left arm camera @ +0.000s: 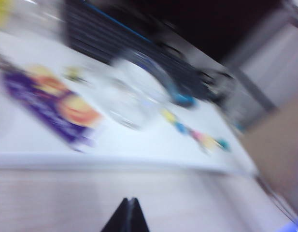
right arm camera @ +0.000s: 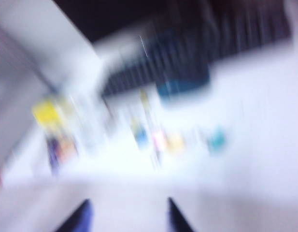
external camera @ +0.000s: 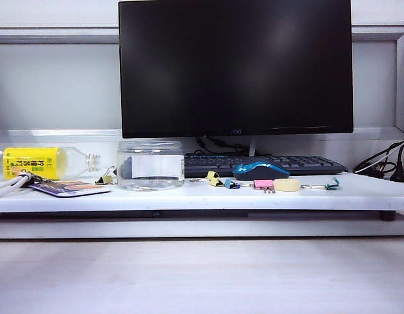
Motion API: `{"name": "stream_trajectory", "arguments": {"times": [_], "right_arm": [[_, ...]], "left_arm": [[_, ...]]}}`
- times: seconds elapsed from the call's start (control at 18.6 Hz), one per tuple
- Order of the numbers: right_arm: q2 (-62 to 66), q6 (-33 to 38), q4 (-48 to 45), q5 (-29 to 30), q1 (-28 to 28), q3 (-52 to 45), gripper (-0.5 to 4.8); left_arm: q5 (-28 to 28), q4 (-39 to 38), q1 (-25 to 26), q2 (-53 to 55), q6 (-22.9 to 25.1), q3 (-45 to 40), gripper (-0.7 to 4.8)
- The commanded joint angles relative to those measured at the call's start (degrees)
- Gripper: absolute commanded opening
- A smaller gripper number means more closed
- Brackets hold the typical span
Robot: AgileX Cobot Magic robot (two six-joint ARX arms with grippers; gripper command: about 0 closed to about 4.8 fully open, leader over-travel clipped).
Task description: Pick up the clips with the largest number of clips of the same color on the table and place them in a round transparent plastic box.
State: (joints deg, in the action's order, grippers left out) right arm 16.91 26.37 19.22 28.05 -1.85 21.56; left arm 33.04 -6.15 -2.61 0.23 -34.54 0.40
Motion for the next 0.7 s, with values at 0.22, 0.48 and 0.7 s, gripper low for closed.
{"name": "stream_trajectory", "arguments": {"times": [0.22,0.48,0.7], "right_arm": [[24.74,-7.17,-2.10,1.88,-7.58,13.14,2.43],[42.25,-8.31,-8.66,0.44,-19.45,23.04,2.43],[54.77,-16.83,-6.75,-2.84,-24.98,31.78,2.43]], "left_arm": [[4.85,-1.33,-0.04,-0.20,0.90,-0.11,0.74],[1.88,-1.92,-0.07,-0.17,3.06,-0.07,1.61],[-1.01,-1.97,-0.07,-0.17,7.30,-0.04,1.63]]}}
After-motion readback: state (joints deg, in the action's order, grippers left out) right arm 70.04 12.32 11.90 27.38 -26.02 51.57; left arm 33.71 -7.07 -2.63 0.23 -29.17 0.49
